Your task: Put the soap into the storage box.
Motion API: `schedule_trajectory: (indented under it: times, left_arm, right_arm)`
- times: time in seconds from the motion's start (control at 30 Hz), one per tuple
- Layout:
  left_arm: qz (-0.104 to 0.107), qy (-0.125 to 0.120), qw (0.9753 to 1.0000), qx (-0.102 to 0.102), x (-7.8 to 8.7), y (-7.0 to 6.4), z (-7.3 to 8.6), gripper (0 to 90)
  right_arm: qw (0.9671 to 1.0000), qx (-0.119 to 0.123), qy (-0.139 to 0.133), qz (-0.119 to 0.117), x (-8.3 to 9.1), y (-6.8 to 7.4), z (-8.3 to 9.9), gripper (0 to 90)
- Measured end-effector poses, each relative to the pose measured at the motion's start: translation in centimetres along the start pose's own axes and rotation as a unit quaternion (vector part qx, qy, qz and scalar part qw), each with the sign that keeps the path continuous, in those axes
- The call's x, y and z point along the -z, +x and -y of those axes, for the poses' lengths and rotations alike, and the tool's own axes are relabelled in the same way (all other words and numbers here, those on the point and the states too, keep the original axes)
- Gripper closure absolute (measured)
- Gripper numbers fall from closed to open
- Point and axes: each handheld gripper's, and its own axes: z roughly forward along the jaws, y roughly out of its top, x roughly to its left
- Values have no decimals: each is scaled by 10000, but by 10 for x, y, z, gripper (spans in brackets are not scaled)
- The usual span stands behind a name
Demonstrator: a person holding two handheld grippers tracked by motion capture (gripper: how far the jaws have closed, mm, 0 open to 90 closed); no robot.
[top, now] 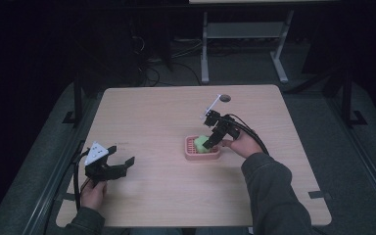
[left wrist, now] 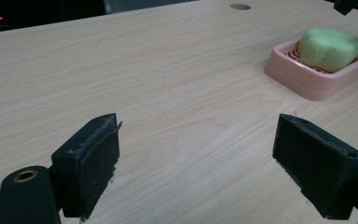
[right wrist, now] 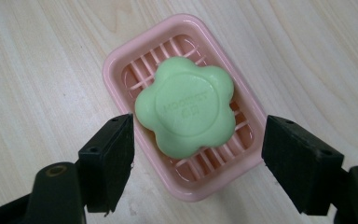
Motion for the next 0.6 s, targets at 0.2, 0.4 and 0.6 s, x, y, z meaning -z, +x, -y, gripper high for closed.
schedule_trajectory:
  times: [0.2,0.4,0.6]
  left_arm:
    - [11,3,10000,1,0,0,0,140]
    - [11,24,10000,-14,0,0,0,141]
    - [-3,20,10000,-7,0,0,0,141]
  right_arm:
    - [10000,-72,-20,-18,0,-2,7,247]
    - [9999,-86,-54,5,5,-3,13,245]
    - [9999,-82,-84,30,10,-4,17,245]
